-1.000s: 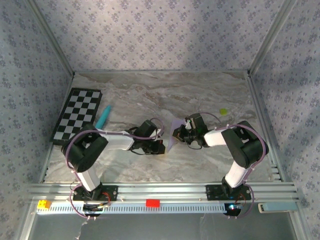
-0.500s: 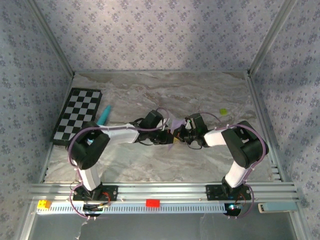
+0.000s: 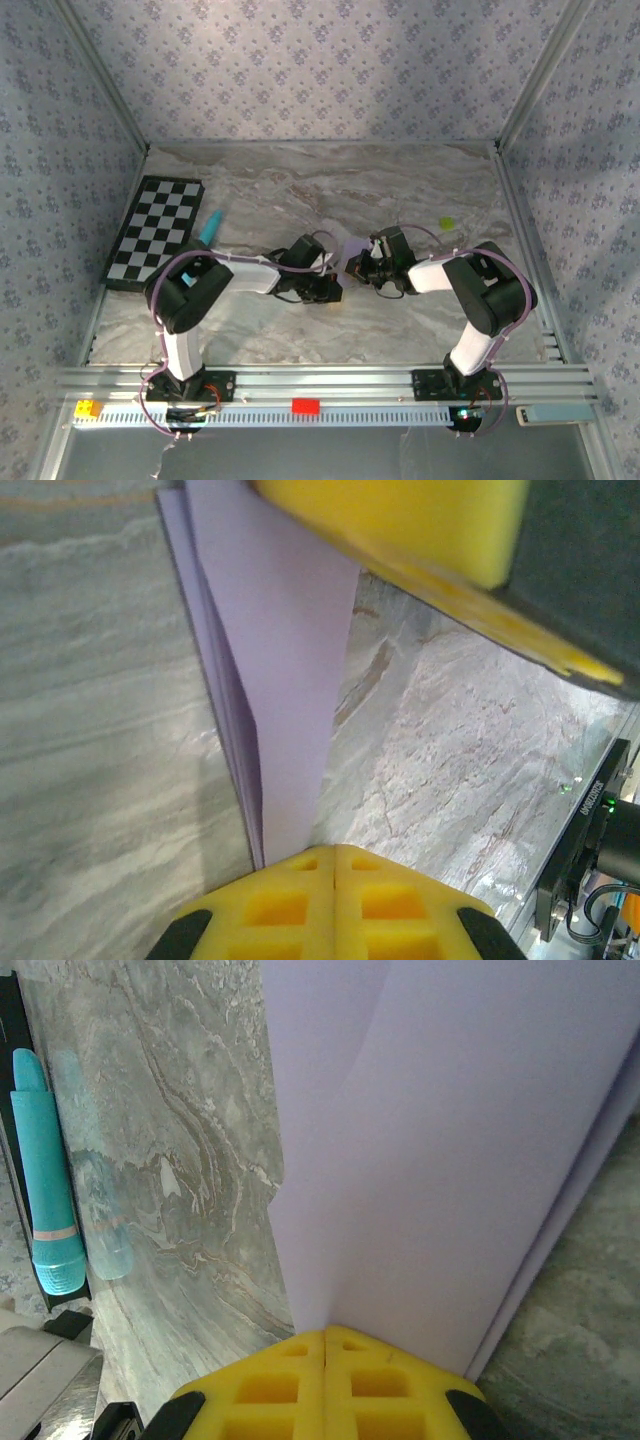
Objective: Fold a paper plane with a square sheet of paper (pick it up from the middle)
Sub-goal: Fold the wing for the fifth time at the center of the table.
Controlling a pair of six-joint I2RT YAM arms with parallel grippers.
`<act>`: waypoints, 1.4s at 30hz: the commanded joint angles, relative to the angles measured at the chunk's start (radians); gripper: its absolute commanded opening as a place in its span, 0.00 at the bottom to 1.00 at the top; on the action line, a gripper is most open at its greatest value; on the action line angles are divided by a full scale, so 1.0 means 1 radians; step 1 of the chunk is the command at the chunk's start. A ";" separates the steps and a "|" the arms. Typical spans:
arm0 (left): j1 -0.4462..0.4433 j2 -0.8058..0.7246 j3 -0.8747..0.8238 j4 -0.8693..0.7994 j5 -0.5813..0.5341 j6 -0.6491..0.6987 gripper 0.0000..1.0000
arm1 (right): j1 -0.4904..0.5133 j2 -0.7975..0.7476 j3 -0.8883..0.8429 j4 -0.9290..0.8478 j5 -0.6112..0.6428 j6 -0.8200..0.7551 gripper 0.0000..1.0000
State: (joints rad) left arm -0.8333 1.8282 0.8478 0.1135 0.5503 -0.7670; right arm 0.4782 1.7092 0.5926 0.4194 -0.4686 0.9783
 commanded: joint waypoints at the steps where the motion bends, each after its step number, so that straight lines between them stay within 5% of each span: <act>1: -0.011 -0.027 -0.075 -0.103 -0.021 0.018 0.03 | -0.017 0.036 -0.030 -0.122 0.085 -0.031 0.04; 15: -0.008 -0.167 -0.045 -0.095 -0.065 0.018 0.03 | -0.017 0.026 -0.024 -0.125 0.082 -0.029 0.04; 29: 0.020 -0.011 0.156 -0.063 -0.072 0.004 0.03 | -0.009 0.042 -0.021 -0.110 0.076 -0.021 0.05; 42: 0.024 0.060 0.081 -0.074 -0.097 -0.007 0.00 | -0.011 0.037 -0.013 -0.117 0.068 -0.026 0.05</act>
State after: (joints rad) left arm -0.8135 1.8824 0.9657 0.0544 0.4694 -0.7685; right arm 0.4755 1.7092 0.5930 0.4194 -0.4686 0.9764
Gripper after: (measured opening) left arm 0.043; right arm 0.055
